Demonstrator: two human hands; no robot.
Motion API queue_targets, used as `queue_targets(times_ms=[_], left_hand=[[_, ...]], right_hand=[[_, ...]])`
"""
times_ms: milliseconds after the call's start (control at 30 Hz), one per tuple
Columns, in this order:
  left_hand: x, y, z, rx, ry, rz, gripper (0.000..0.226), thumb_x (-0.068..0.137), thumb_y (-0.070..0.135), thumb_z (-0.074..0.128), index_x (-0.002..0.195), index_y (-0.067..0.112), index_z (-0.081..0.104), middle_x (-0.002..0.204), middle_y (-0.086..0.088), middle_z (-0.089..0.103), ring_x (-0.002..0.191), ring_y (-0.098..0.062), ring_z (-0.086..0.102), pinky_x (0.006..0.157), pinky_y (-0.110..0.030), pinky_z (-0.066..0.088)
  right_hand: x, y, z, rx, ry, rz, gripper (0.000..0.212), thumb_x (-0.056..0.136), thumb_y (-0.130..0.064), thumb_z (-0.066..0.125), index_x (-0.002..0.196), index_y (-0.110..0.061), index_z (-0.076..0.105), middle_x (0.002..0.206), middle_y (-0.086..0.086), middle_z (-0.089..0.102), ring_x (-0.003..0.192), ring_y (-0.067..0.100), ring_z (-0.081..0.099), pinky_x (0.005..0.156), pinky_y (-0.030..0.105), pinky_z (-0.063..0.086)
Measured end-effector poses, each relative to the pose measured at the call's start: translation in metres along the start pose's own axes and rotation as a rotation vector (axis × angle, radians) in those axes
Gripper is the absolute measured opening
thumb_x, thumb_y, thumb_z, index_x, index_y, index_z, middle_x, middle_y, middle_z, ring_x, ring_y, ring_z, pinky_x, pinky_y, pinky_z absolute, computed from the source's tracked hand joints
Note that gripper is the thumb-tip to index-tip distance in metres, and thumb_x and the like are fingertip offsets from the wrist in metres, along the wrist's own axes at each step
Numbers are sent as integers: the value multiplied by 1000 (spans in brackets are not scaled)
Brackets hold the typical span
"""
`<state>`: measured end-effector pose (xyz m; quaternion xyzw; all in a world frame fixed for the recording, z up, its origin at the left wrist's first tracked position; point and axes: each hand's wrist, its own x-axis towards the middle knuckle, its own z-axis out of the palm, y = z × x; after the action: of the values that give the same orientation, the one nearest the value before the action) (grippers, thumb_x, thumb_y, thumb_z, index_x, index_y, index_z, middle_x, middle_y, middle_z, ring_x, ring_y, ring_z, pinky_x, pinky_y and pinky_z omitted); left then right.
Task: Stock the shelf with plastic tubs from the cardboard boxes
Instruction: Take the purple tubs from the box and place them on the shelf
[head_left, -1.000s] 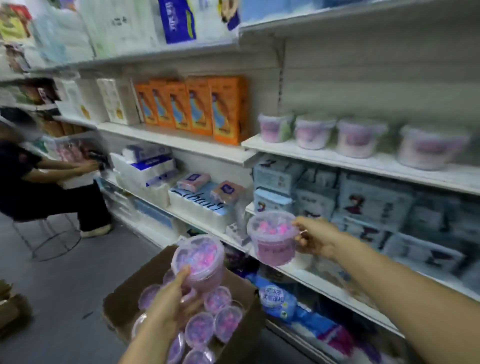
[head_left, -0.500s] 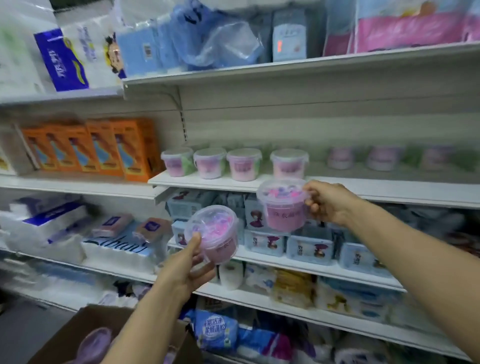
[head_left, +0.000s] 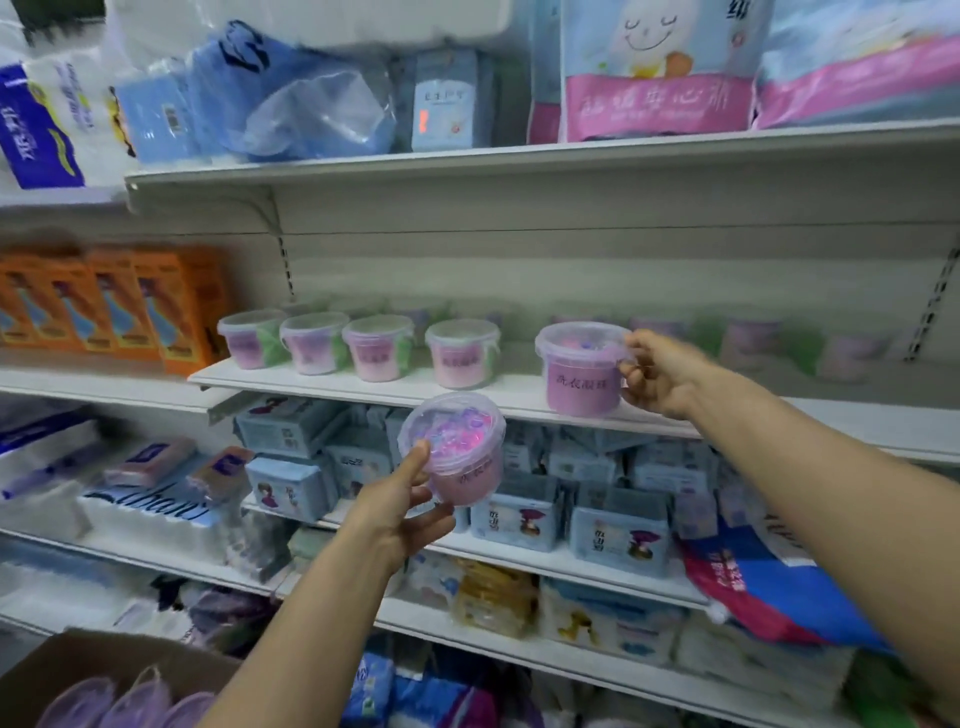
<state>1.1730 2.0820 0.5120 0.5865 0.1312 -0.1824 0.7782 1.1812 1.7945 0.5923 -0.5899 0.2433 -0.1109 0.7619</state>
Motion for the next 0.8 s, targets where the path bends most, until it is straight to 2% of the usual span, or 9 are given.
queue_targets(times_ms=[67, 133, 300, 400, 467, 567, 667, 800], left_hand=[[-1, -5, 15, -29, 3, -6, 40, 83, 42, 68, 96, 6, 60, 109, -17, 61, 89, -35, 66, 61, -40, 59], [-2, -9, 26, -55, 11, -1, 38, 84, 40, 68, 94, 5, 59, 106, -18, 61, 91, -37, 65, 57, -39, 60], [-1, -11, 38, -73, 50, 1, 40, 83, 40, 69, 94, 4, 59, 106, -19, 60, 95, -40, 65, 53, -40, 60], [0, -7, 41, -67, 59, 0, 40, 84, 40, 68, 95, 3, 59, 102, -18, 59, 87, -38, 66, 51, -39, 60], [1, -3, 42, -63, 58, -3, 39, 85, 39, 67, 96, 2, 58, 98, -17, 59, 80, -35, 66, 48, -37, 59], [7, 2, 40, -64, 72, -10, 43, 84, 40, 68, 100, 1, 58, 101, -17, 59, 82, -35, 67, 45, -35, 58], [12, 4, 37, -63, 73, -17, 45, 84, 41, 68, 103, 1, 58, 103, -18, 60, 82, -35, 67, 44, -35, 57], [20, 7, 33, -49, 60, -25, 48, 83, 43, 69, 105, 1, 59, 109, -19, 59, 86, -36, 68, 49, -38, 59]], right_hand=[[11, -5, -6, 2, 14, -9, 23, 89, -22, 56, 68, -16, 50, 36, -1, 51, 24, 5, 41, 59, 22, 44], [24, -8, -8, -9, 27, -9, 20, 89, -21, 57, 71, -15, 52, 36, 0, 53, 25, 6, 44, 57, 22, 46], [56, 0, -1, -26, 41, 12, 16, 88, -20, 58, 75, -11, 56, 36, 1, 54, 28, 8, 48, 40, 17, 47], [65, 9, 4, -45, 42, 11, 7, 88, -15, 59, 87, -9, 59, 35, 1, 53, 26, 8, 46, 37, 16, 45], [71, 14, 6, -35, 56, 7, 11, 87, -13, 61, 96, -7, 61, 38, 2, 54, 28, 8, 47, 34, 16, 43], [79, 12, 8, -33, 76, 1, 14, 89, -15, 62, 99, -6, 63, 43, 3, 56, 30, 9, 48, 36, 17, 44], [83, 11, 7, -95, 76, 8, 16, 89, -23, 64, 93, -7, 62, 43, 4, 58, 35, 12, 51, 46, 25, 48], [78, 13, 1, -290, 86, -33, 30, 93, -37, 56, 92, -8, 60, 64, 8, 64, 49, 17, 57, 59, 30, 50]])
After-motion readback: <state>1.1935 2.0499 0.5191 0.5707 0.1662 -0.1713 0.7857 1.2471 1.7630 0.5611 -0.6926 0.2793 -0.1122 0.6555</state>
